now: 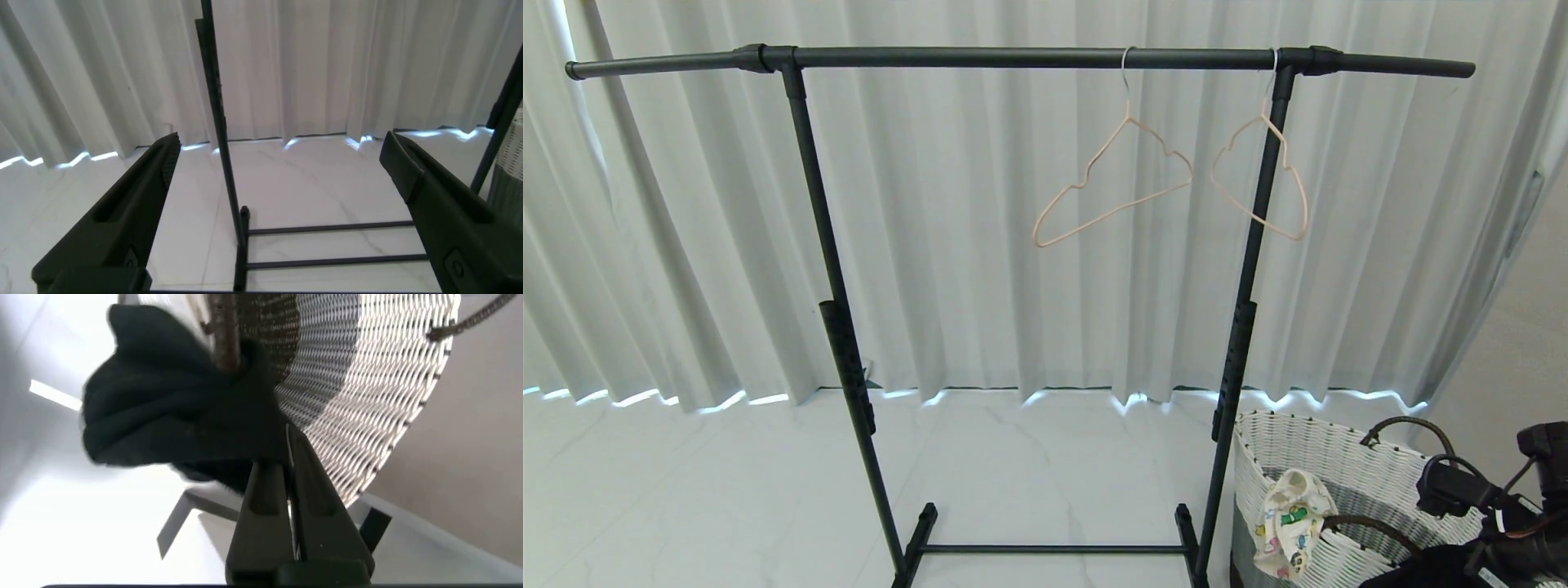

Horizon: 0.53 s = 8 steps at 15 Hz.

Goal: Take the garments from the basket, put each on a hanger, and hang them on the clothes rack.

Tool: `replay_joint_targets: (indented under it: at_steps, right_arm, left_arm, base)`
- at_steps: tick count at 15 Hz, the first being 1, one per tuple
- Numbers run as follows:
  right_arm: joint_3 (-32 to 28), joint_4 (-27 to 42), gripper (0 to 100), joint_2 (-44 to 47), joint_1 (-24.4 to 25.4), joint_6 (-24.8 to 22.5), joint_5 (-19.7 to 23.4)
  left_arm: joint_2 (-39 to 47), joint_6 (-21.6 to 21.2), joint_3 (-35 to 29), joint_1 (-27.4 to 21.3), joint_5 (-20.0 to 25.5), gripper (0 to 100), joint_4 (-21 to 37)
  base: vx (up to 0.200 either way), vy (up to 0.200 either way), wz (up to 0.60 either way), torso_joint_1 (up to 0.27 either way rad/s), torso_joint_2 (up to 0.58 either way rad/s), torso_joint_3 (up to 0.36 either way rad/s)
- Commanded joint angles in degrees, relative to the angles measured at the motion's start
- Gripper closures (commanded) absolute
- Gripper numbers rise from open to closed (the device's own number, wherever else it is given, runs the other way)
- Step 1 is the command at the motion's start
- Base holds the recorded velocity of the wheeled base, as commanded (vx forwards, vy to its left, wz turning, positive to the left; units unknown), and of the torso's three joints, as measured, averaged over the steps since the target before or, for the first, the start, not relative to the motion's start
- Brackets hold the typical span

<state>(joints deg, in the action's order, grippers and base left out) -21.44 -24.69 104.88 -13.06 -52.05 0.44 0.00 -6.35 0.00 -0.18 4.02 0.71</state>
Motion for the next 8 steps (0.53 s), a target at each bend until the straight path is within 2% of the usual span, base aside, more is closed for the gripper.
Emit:
replay_joint_targets:
  at_steps: [1, 4, 6, 8]
  right_arm:
    - [-0.09, 3.24, 100, -6.79, 0.05, 1.08, 0.09]
    - [-0.53, 8.69, 100, -15.49, 0.31, 2.84, 0.00]
    - [-3.34, 18.89, 100, -24.90, 0.49, 2.84, -0.09]
    - [-10.11, 34.27, 100, -32.98, 0.31, 3.01, -0.09]
  left_arm:
    - [0.00, -0.06, 0.00, 0.01, 0.02, 0, 0.00]
    - [0.00, -0.06, 0.00, 0.01, 0.02, 0, 0.00]
    - [0.00, -0.06, 0.00, 0.01, 0.02, 0, 0.00]
    - [0.00, -0.06, 0.00, 0.01, 0.02, 0, 0.00]
  base:
    - [0.000, 0.000, 0.00, 0.000, 0.00, 0.000]
    - [0.000, 0.000, 0.00, 0.000, 0.00, 0.000]
    - [0.000, 0.000, 0.00, 0.000, 0.00, 0.000]
    - [0.000, 0.000, 0.00, 0.000, 0.00, 0.000]
